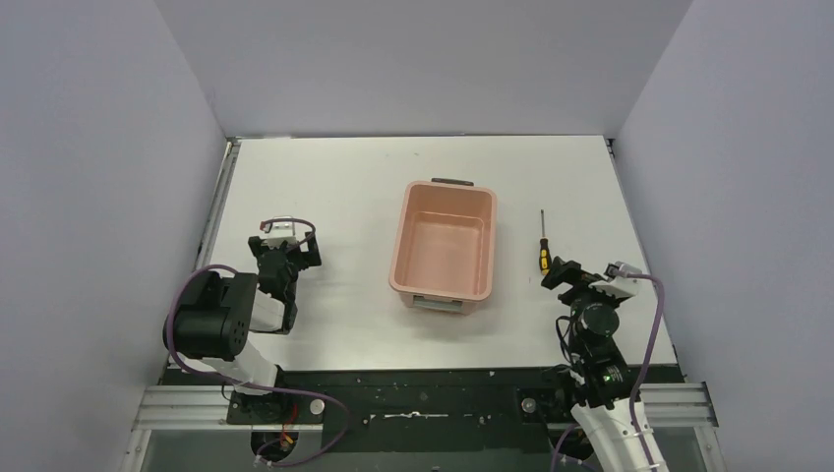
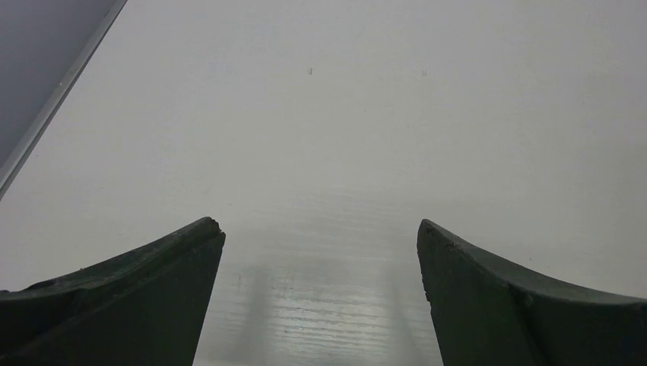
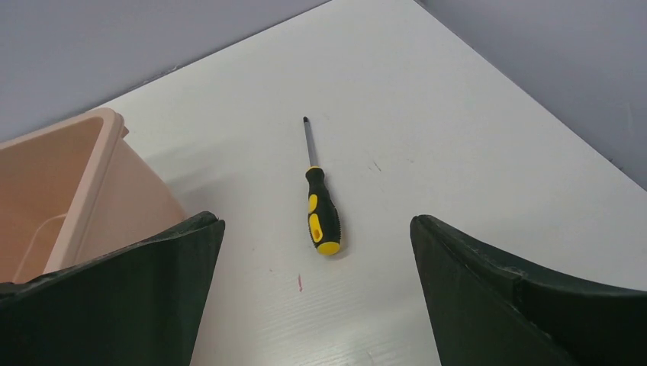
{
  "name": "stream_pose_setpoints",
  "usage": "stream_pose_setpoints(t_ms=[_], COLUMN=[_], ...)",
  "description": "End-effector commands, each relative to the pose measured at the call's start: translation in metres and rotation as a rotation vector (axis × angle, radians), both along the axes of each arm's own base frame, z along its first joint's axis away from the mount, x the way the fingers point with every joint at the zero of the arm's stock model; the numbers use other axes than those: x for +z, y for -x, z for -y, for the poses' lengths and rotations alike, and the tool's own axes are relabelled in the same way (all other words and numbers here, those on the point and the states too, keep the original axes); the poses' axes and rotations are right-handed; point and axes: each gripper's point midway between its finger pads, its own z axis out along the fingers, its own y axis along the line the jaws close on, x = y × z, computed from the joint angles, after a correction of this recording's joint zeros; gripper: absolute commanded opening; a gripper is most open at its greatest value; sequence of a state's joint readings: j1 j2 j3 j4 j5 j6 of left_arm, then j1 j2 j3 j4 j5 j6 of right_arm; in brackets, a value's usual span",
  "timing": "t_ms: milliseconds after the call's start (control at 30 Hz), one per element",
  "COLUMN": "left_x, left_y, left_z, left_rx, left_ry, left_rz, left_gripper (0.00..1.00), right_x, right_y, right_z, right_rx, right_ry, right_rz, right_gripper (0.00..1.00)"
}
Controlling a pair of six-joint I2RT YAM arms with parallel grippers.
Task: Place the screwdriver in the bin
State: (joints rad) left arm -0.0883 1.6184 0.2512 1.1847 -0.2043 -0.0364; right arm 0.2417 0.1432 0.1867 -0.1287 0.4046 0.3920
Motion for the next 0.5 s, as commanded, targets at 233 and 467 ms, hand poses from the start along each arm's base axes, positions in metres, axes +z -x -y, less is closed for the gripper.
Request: stream_pose_setpoints(t_ms=[233,467], left_x=[0.010,0.010], left_y=[-0.003,-0.003], left_z=[-0.001,-0.001], left_rx=[-0.005,-0.004], left_ry=[-0.004,-0.004], left_rz=[0.034,0.034], left_gripper=[0.97,0.97], right_x=[0.126,0.163], right_y=[-0.018,-0.094], right_z=[0.019,0.005], right_rx=[-0.122,-0.033], right_ry=[0.096,0.252], right_rz=[0.002,-0.287], right_gripper=[1.00,1.00])
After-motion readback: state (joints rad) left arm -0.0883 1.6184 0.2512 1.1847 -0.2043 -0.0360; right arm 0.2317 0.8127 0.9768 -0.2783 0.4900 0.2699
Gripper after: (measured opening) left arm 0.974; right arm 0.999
